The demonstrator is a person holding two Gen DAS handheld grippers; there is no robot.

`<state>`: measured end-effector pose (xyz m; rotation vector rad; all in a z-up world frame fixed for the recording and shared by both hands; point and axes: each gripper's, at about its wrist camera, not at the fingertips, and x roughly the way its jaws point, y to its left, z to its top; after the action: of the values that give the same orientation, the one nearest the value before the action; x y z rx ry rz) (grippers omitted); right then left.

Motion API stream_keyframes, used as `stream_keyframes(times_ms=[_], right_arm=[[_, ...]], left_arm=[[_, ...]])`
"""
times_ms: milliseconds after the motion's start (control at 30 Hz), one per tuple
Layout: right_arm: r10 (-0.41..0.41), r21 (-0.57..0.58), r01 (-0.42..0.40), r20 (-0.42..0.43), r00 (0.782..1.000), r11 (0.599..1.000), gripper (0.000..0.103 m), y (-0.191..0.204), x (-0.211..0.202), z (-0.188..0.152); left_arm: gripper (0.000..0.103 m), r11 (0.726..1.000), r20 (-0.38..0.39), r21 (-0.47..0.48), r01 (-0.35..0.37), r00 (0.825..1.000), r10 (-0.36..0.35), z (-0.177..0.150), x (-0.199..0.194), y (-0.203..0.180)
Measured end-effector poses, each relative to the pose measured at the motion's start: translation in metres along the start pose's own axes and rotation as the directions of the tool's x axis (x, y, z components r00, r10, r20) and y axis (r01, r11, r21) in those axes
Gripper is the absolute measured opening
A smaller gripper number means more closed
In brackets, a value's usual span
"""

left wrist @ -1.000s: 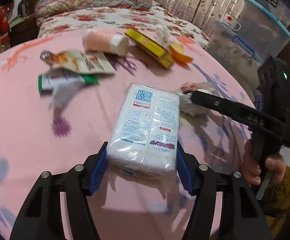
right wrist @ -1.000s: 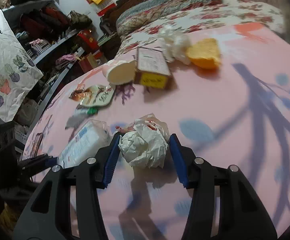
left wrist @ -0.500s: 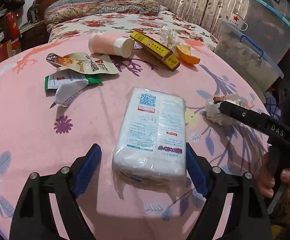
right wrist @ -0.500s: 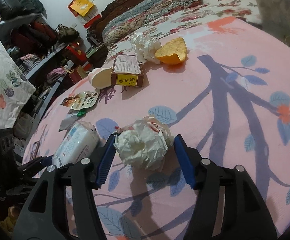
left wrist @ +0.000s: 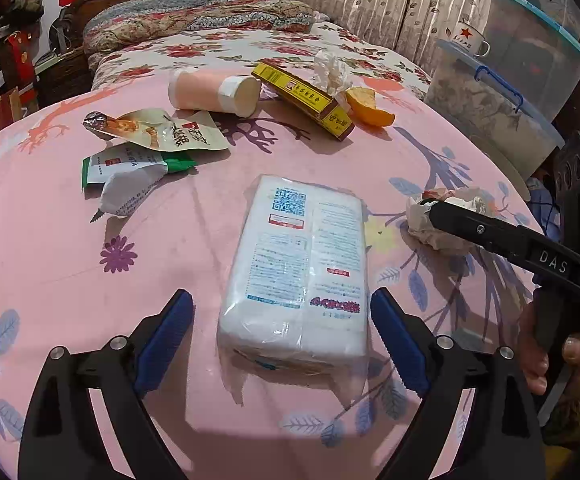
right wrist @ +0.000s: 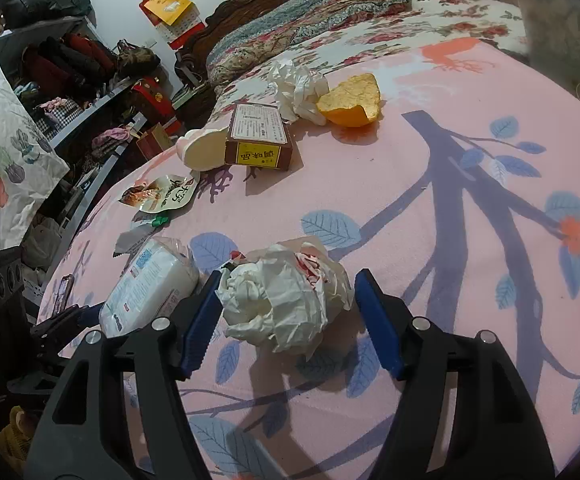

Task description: Collect trash

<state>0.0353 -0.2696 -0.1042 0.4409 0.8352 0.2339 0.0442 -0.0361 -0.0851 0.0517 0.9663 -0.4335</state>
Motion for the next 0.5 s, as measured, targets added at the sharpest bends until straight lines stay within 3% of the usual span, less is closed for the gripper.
stream_keyframes(times_ms=[500], right_arm=[[0.0, 0.001, 0.0, 0.0, 1.0, 1.0, 0.068, 0.0009, 0.0004, 0.0001]], left_arm=[[0.089, 1.0, -0.001, 0.006, -0.001, 1.0, 0.001, -0.0012, 0.0016, -0.0023]])
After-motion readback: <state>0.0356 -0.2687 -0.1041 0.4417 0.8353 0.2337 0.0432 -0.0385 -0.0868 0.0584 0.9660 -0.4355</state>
